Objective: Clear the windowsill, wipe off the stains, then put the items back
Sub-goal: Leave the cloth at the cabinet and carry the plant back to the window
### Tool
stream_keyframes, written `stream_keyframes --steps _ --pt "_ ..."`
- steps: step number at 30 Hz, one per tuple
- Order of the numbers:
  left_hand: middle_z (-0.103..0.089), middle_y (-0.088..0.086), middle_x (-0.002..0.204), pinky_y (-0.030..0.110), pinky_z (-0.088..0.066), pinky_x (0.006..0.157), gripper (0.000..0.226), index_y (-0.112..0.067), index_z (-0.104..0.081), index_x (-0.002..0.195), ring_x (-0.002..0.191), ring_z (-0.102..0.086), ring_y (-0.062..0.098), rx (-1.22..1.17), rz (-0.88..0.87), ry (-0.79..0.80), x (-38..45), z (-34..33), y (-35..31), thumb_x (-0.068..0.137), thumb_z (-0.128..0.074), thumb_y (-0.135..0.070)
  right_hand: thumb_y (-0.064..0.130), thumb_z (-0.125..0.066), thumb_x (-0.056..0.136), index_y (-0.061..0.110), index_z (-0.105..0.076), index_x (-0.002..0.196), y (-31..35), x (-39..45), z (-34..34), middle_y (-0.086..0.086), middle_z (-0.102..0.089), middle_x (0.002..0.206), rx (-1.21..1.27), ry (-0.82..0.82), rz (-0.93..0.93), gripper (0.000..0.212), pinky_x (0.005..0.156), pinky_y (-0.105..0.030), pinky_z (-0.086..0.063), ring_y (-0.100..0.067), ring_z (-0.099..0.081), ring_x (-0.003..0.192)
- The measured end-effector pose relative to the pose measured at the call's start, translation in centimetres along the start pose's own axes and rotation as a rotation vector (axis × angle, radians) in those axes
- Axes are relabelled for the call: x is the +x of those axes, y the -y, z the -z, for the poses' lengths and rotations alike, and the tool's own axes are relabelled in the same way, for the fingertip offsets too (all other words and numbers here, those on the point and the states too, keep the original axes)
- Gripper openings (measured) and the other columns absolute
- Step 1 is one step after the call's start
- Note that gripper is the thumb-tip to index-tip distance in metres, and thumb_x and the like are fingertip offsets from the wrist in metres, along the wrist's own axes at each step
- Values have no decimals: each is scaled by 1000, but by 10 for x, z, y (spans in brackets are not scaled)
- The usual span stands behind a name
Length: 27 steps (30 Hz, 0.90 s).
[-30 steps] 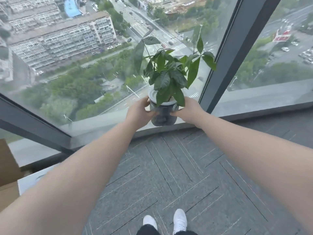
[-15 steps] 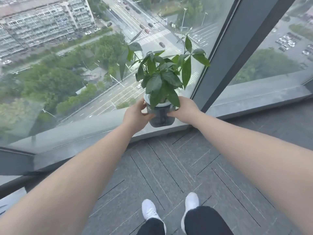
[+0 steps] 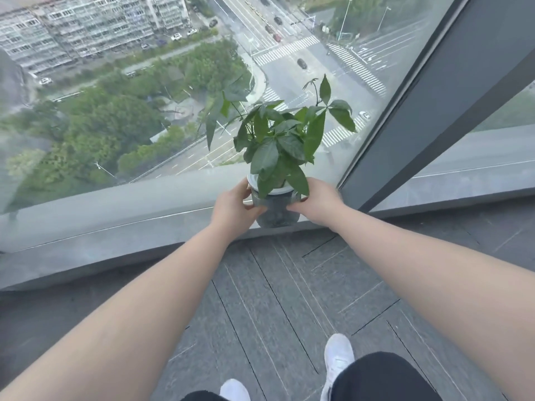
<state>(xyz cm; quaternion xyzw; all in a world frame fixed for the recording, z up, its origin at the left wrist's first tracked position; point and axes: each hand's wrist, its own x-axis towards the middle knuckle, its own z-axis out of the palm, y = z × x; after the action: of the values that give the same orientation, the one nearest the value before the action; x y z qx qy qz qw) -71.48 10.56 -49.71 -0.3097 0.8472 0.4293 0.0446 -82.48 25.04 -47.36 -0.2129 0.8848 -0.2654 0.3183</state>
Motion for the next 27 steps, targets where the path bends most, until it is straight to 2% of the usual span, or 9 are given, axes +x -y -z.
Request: stream_keyframes --steps 1,3,10,13,17,23,27 --pt "-62 -6 130 22 -39 77 60 -40 -45 135 77 -69 3 -7 -2 1 13 -13 12 83 -70 -23 27 -70 85 14 -61 112 -12 15 -10 2 -63 101 -7 -1 1 31 67 -23 -38 -19 -55 91" --pt "-63 -8 128 24 -40 78 58 -41 -46 133 85 -71 6 -21 -7 -7 38 -38 37 83 -69 -23 25 -71 83 13 -61 111 -38 47 -33 -1 -66 106 17 -17 11 32 74 -25 -42 -22 -59 95" --pt "-62 -9 127 24 -41 80 52 -32 -50 130 88 -70 12 9 -15 -68 106 -113 111 84 -70 -21 22 -73 81 15 -62 109 -112 132 -109 1 -63 98 51 -78 53 32 76 -27 -42 -21 -57 89" --pt "-63 -9 125 23 -37 79 48 -31 -52 129 85 -68 9 22 -21 -92 122 -133 134 84 -70 -23 22 -73 82 15 -62 113 -133 152 -129 3 -61 97 41 -93 73 33 77 -27 -41 -20 -54 90" --pt "-61 -7 129 23 -36 79 50 -23 -52 131 82 -63 7 36 -22 -96 142 -154 155 85 -70 -26 20 -72 82 16 -62 116 -155 169 -146 -2 -68 110 67 -120 70 35 83 -31 -46 -25 -59 102" --pt "-63 -9 126 21 -34 78 48 -27 -53 132 78 -59 5 60 -45 -127 159 -171 166 86 -68 -28 21 -70 83 16 -63 112 -174 189 -158 1 -68 103 82 -151 84 30 78 -28 -42 -23 -60 101" --pt "-63 -9 128 19 -34 74 46 -23 -52 133 93 -68 10 82 -71 -150 165 -175 173 89 -66 -26 19 -68 87 12 -59 116 -179 192 -164 6 -57 97 96 -154 114 31 77 -23 -37 -16 -54 91"
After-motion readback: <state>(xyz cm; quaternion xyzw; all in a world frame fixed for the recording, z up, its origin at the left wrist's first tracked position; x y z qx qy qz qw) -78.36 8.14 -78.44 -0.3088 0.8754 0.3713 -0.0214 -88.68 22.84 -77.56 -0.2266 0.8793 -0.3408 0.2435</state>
